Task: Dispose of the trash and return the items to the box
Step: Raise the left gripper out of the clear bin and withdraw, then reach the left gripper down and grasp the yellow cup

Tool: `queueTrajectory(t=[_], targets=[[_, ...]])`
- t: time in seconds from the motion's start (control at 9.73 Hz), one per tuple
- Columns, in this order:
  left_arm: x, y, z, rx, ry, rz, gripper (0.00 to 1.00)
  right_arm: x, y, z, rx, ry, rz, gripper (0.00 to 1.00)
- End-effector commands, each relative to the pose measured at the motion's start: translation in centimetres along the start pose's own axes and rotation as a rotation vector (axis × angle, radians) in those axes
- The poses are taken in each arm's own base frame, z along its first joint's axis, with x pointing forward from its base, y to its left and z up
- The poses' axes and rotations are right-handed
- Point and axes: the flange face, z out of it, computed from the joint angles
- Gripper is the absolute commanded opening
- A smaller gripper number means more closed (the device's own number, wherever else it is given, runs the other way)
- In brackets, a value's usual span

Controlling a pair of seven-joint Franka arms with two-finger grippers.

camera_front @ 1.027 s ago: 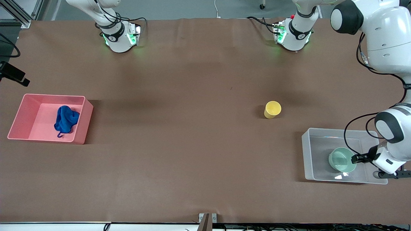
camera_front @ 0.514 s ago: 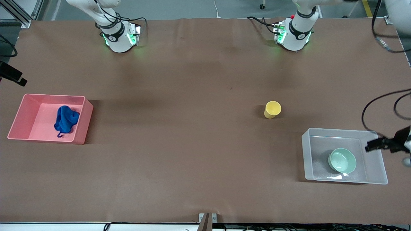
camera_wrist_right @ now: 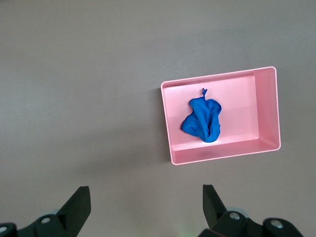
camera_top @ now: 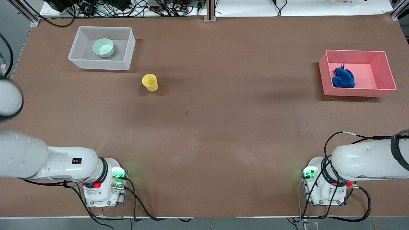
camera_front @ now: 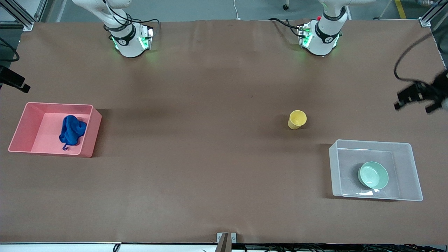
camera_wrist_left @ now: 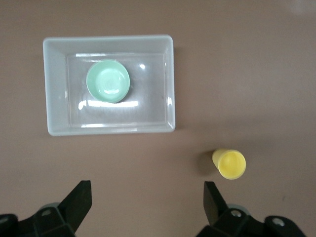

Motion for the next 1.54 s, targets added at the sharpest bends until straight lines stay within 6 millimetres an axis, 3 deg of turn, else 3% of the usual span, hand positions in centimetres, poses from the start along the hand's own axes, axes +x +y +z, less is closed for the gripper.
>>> queueTrajectory(t=[0.0,0.1,0.31,0.62,0.72,1.13,1.23,1.34,1.44], targets=[[-3.2,3.4,3.3,0.027,-0.058,-0.016,1.0,-0.4,0.3,0.0,0.01,-0.006,-0.014,1.0],[-3.4,4.5,4.6,0.029,-0.077,-0.013,1.0,-0.5,0.3,-0.1,0.01,-0.005,-0.016,1.0],[-4.2,8.0,11.1,0.042,-0.077,0.001,1.0,-0.3,0.3,-0.2,0.011,0.007,-0.016,1.0],[-6.0,12.7,24.3,0.029,-0.175,0.094,0.99,-0.3,0.3,-0.2,0.011,0.006,-0.013,1.0],[-6.1,12.7,27.3,0.019,-0.203,0.097,0.97,-0.4,0.4,-0.1,0.011,0.0,-0.013,1.0],[-6.7,13.0,36.1,-0.022,-0.21,0.094,0.92,-0.3,0.5,-0.1,0.011,0.0,-0.01,1.0],[-8.1,14.3,37.8,-0.029,-0.223,0.12,0.88,-0.3,0.6,-0.1,0.011,-0.002,-0.008,1.0],[-8.9,14.1,38.9,-0.031,-0.223,0.117,0.76,-0.3,0.6,-0.1,0.011,-0.002,-0.008,1.0],[-9.8,14.4,39.8,-0.03,-0.238,0.109,0.09,-0.4,0.5,-0.2,0.011,0.001,-0.008,1.0]])
